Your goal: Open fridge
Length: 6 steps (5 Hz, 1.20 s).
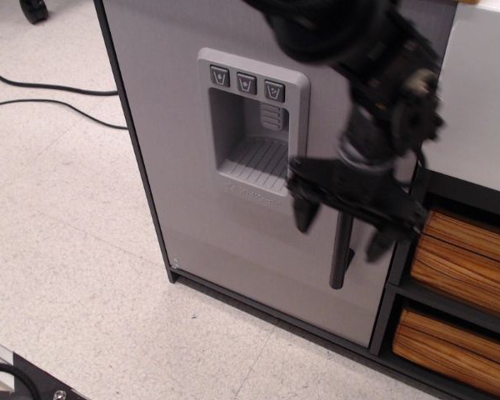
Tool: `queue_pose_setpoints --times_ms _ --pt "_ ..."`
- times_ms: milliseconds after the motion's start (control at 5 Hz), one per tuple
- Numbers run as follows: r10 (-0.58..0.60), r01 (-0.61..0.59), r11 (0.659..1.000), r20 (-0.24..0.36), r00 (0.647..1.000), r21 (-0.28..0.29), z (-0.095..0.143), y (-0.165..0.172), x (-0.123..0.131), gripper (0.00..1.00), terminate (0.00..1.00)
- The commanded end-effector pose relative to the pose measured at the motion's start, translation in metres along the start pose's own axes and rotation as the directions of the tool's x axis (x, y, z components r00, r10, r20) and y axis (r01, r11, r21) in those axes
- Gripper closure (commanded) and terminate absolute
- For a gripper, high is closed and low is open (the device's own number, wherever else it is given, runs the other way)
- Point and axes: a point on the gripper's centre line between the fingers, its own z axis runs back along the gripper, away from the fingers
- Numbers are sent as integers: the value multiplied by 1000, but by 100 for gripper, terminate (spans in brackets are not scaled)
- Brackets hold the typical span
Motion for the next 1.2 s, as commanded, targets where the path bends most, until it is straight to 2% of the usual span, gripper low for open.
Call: queue_pose_setpoints --times_ms 0,400,600,800,1000 --pt "68 -67 998 122 990 -13 24 16 41 0 0" --pt "44 -34 998 180 983 -54 19 -2 63 0 0" --pt "14 -5 999 194 981 -49 13 -7 70 0 0" --pt "-41 56 997 249 968 -54 13 -9 74 0 0" --pt "-68 93 993 279 958 -76 17 -10 73 100 0"
